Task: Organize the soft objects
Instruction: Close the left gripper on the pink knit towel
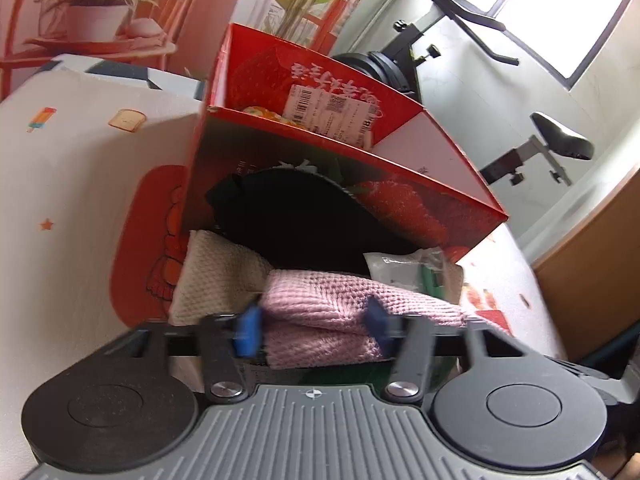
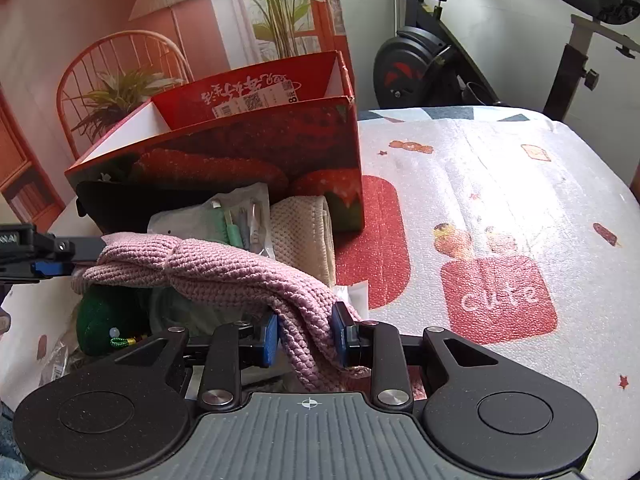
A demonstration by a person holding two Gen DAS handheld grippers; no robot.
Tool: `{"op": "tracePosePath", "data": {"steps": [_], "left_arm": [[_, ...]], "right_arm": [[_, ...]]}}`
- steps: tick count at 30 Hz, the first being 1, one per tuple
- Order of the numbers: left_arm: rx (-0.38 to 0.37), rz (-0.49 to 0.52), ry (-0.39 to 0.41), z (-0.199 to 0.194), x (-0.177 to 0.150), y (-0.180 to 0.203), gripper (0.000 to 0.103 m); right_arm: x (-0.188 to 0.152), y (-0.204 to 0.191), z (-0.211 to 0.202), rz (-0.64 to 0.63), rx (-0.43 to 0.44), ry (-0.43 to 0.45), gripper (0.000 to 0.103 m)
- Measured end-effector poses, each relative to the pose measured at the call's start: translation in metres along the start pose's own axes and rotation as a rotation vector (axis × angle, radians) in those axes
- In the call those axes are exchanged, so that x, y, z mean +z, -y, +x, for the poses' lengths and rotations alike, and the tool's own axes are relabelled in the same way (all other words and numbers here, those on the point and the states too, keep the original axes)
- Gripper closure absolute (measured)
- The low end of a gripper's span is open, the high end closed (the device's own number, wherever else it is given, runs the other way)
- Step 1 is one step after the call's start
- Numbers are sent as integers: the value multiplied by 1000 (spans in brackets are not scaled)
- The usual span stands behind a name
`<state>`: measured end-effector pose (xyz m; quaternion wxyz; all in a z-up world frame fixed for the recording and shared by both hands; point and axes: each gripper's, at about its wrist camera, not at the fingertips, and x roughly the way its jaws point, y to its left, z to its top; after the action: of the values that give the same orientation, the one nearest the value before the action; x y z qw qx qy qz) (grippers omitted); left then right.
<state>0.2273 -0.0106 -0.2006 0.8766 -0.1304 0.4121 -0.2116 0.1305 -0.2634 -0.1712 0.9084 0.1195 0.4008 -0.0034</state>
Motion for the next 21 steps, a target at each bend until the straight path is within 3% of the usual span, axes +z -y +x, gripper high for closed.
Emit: {"op": "tracePosePath", "data": {"steps": [1, 4, 9, 13, 21], "left_arm": [[32, 6, 3, 0, -1, -1, 79], [63, 3, 9, -4, -6, -4, 90], [82, 17, 32, -12, -11, -4, 92], [84, -3, 27, -12, -11, -9, 92], [47, -45, -8, -8, -17, -15, 92]], "right_arm": [[0, 0, -1, 1, -3, 4, 77], [-2, -3, -3, -16, -19, 29, 75], [-1, 0, -6, 8, -30, 65, 67], [-3, 4, -7, 42, -31, 86, 67], [-9, 2, -2, 60, 20, 69, 85]]}}
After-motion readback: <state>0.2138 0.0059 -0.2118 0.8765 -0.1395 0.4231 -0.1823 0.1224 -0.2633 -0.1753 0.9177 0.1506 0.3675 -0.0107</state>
